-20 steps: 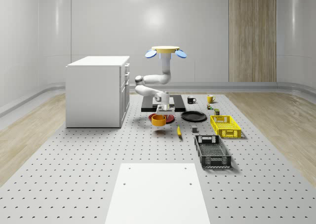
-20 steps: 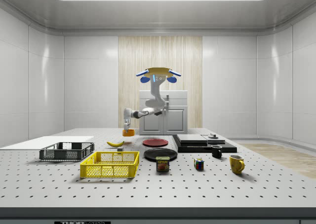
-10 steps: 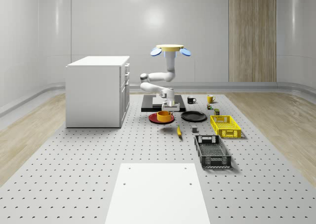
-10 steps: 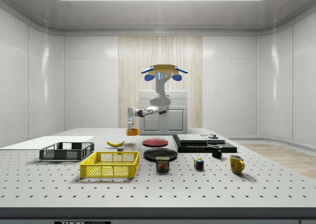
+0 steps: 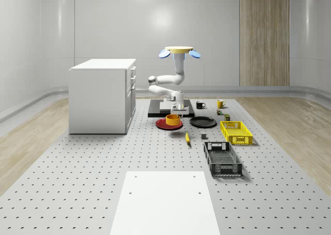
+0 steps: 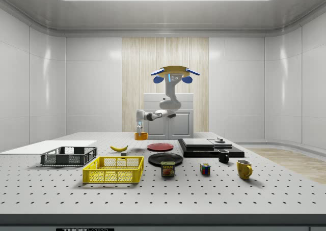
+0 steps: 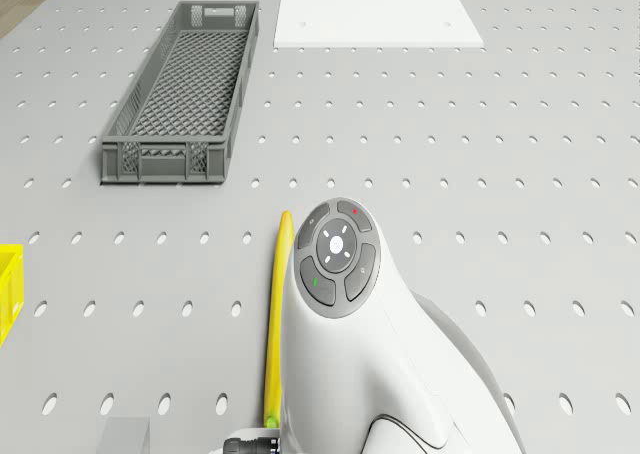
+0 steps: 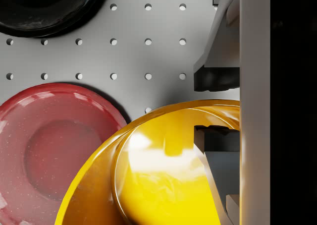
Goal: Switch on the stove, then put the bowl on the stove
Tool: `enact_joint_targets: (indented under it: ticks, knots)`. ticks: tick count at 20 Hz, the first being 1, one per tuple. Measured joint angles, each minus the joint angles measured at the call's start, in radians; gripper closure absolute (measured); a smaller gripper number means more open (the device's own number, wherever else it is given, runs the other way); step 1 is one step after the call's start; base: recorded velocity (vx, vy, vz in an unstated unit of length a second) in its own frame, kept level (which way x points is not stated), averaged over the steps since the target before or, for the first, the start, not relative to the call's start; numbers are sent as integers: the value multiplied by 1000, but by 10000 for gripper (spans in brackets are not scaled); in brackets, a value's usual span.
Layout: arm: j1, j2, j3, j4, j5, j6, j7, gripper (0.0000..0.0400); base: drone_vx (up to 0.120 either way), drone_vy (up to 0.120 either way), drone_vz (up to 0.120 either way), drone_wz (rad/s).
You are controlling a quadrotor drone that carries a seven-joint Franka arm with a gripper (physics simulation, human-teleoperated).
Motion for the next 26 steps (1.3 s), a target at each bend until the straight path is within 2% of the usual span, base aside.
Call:
enact_joint_targets:
  ticks: [26]
  knots:
    - [-2, -5, 0, 0, 2, 4, 2, 300, -120, 0, 0, 0]
